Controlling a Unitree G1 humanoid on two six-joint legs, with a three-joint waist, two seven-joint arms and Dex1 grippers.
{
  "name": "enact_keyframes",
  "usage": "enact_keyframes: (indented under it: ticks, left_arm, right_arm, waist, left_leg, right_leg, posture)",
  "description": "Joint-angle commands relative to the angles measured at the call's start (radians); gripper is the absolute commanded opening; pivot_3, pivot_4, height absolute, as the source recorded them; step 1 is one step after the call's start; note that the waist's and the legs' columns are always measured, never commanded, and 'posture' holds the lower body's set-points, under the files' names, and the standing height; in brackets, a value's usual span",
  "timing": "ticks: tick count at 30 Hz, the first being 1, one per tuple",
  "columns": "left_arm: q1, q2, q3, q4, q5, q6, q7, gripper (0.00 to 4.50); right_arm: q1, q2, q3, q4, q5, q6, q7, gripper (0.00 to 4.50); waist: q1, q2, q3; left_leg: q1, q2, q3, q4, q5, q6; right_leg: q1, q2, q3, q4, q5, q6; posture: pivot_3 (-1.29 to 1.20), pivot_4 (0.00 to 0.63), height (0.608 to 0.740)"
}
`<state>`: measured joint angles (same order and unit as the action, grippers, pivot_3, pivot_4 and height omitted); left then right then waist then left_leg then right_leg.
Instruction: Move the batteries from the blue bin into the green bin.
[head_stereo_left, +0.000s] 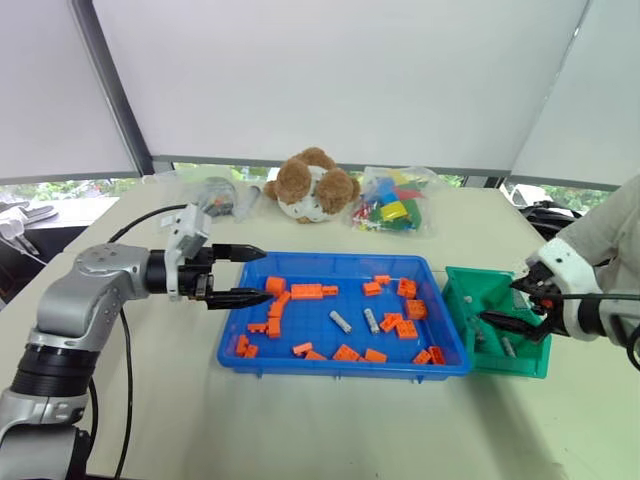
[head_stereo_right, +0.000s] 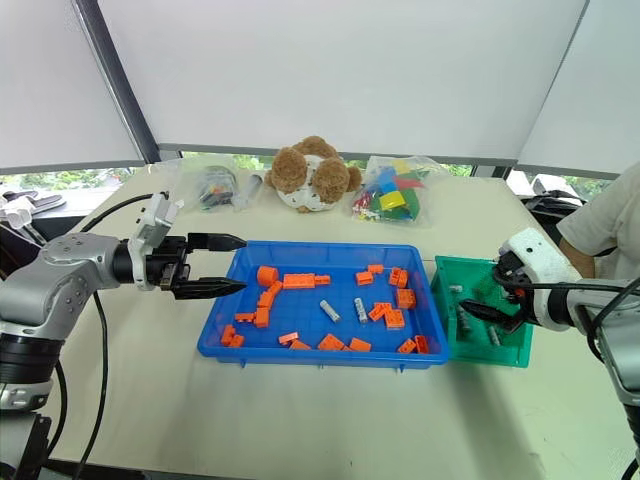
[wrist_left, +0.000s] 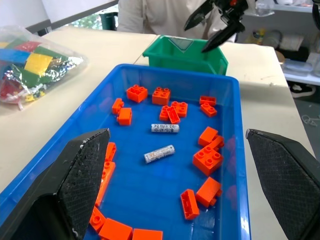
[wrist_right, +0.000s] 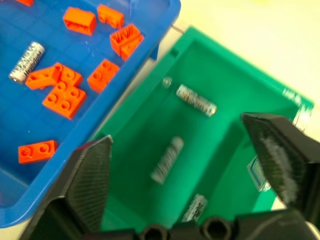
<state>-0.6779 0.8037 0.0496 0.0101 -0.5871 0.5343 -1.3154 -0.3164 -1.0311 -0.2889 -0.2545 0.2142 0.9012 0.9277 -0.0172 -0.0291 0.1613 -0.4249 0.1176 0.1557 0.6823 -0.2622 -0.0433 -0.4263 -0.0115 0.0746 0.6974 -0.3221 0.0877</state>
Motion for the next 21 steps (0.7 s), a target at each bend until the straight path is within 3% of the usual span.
enact_keyframes:
  ticks: [1,4,8,14,21]
  left_arm:
    - [-0.013,0.015,0.019,-0.021,-0.002,-0.006,-0.001,4.5]
    - [-0.013,0.016,0.02,-0.02,0.0,-0.007,0.0,4.5]
    - [-0.021,0.015,0.02,-0.016,0.004,-0.01,0.003,4.5]
    - [-0.014,0.019,0.03,-0.031,0.001,-0.004,0.011,4.5]
    - [-0.004,0.03,0.04,-0.046,-0.004,0.004,0.022,4.5]
  right_arm:
    - [-0.071,-0.011,0.005,-0.008,0.041,-0.02,-0.004,4.48]
    - [-0.144,0.037,0.058,-0.052,0.11,0.009,0.006,4.48]
    - [-0.225,0.18,0.227,-0.133,0.17,0.066,-0.024,4.48]
    - [-0.271,0.365,0.414,-0.133,0.148,0.103,-0.14,4.48]
    - [-0.359,0.514,0.59,0.011,0.05,0.129,-0.274,4.48]
  waist:
    - [-0.001,0.0,0.0]
    - [-0.004,0.0,0.0]
    - [-0.007,0.0,0.0]
    - [0.005,0.0,0.0]
    - [-0.001,0.0,0.0]
  left_leg:
    - [0.0,0.0,0.0,0.0,0.0,0.0]
    - [0.0,0.0,0.0,0.0,0.0,0.0]
    - [0.0,0.0,-0.001,-0.001,0.0,0.0]
    - [-0.002,0.0,0.0,0.001,0.001,-0.001]
    - [-0.001,0.0,0.0,0.001,0.001,-0.001]
  right_leg:
    - [0.0,0.0,0.0,0.0,0.0,0.0]
    - [0.0,0.0,0.0,0.0,0.0,0.0]
    - [0.0,0.001,0.0,0.001,0.0,0.0]
    - [-0.001,0.0,0.0,0.0,0.0,0.0]
    - [-0.001,0.0,0.0,0.001,0.0,0.0]
  posture:
    - [0.0,0.15,0.734]
    - [0.0,0.15,0.734]
    - [0.0,0.15,0.734]
    - [0.0,0.15,0.734]
    - [0.0,0.15,0.734]
